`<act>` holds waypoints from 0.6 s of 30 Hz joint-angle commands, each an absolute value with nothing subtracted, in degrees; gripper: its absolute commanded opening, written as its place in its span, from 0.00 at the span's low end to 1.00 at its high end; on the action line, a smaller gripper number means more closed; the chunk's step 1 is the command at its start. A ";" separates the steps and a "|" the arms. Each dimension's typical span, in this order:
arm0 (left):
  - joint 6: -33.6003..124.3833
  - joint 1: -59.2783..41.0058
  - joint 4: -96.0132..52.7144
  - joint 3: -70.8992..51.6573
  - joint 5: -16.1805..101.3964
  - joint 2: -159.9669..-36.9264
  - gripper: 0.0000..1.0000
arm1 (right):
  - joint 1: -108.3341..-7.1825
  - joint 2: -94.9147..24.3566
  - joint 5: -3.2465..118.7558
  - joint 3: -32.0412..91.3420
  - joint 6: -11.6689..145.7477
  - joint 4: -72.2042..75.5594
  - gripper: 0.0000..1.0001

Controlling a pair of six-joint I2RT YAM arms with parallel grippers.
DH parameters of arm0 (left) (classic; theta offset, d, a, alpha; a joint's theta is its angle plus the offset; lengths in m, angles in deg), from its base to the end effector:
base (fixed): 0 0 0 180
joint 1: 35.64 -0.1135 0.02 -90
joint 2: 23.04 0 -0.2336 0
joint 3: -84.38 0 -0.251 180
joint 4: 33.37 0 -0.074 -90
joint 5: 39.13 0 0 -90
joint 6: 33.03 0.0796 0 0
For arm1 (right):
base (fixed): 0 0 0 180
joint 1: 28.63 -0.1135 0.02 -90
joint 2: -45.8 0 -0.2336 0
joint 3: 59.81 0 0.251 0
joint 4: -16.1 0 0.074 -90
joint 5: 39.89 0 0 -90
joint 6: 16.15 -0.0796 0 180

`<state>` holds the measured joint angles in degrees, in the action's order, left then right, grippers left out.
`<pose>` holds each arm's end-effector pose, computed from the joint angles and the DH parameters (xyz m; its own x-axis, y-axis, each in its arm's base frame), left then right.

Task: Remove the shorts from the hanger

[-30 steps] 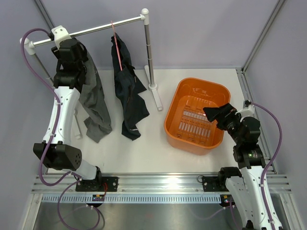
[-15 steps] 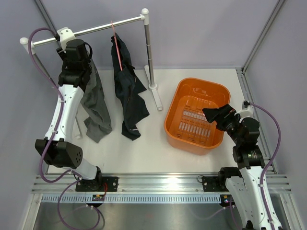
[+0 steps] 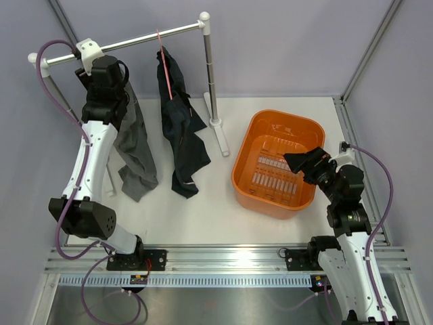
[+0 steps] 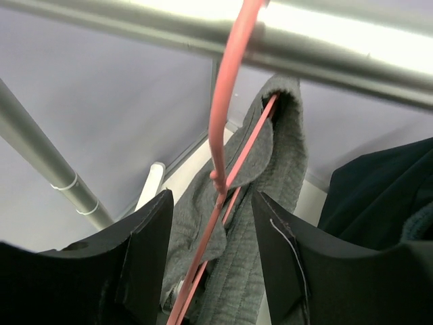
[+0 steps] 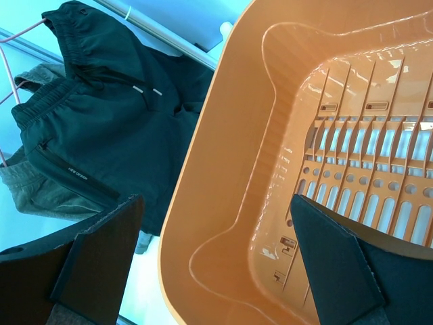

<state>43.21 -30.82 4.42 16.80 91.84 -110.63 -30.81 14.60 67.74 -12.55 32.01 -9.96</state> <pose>0.3717 0.0210 0.4222 -0.0807 -0.1734 -0.9815 -0.6100 0.7874 -0.0890 0.2079 0.0320 0.2779 -0.3523 0.6228 -0.6986 -0.1333 0.7055 0.6961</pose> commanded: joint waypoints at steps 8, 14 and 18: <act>44.40 -30.71 4.53 24.91 93.41 -114.27 0.45 | -30.65 13.55 69.19 -13.11 32.63 -6.60 1.00; 44.75 -30.71 6.03 25.26 93.49 -114.36 0.41 | -30.65 13.55 69.45 -12.76 32.55 -6.60 0.99; 44.84 -30.71 5.86 25.08 93.76 -114.27 0.37 | -30.65 13.46 69.45 -12.76 32.55 -6.52 0.99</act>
<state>44.65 -30.82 7.50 22.72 91.86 -114.39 -30.81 13.62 68.00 -13.01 32.03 -9.34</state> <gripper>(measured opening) 0.376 0.993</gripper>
